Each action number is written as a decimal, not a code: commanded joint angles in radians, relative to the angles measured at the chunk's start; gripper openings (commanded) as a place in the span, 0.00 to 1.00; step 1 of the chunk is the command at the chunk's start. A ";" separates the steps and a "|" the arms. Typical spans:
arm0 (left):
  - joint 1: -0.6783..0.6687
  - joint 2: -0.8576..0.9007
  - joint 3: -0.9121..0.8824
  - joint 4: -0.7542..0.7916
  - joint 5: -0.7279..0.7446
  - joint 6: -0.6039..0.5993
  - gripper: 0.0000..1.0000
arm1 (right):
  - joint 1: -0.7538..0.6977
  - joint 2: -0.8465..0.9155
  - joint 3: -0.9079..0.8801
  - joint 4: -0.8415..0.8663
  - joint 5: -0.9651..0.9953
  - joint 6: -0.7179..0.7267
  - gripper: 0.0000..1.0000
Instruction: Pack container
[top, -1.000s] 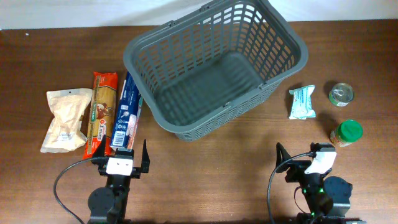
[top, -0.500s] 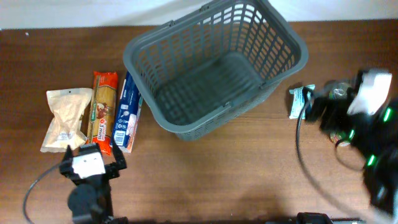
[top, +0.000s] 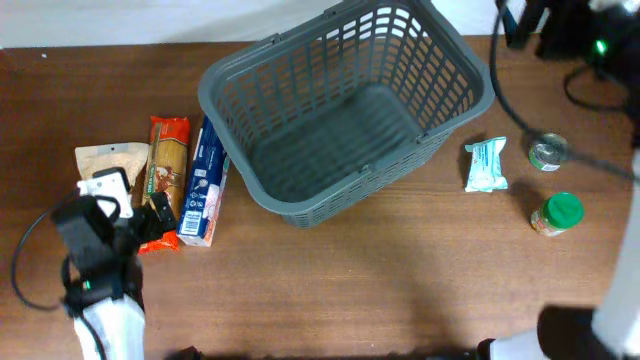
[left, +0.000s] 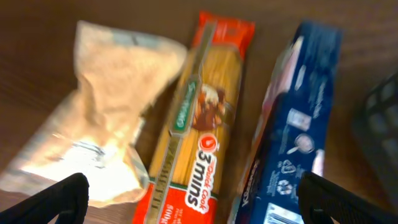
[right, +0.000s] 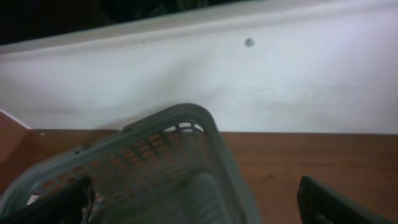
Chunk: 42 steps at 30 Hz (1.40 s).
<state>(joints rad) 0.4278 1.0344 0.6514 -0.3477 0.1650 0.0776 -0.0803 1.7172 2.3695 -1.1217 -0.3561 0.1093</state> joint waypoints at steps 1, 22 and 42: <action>0.005 0.127 0.025 0.002 0.037 -0.010 0.99 | 0.006 0.142 0.046 -0.024 -0.048 0.022 0.95; 0.005 0.371 0.025 0.001 0.037 -0.010 0.99 | 0.018 0.426 0.023 -0.131 -0.051 -0.211 0.79; 0.005 0.371 0.025 0.001 0.037 -0.010 0.99 | 0.035 0.435 -0.004 -0.177 0.040 -0.209 0.38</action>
<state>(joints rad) 0.4290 1.3983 0.6643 -0.3450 0.1875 0.0769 -0.0525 2.1433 2.3718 -1.2865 -0.3412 -0.0925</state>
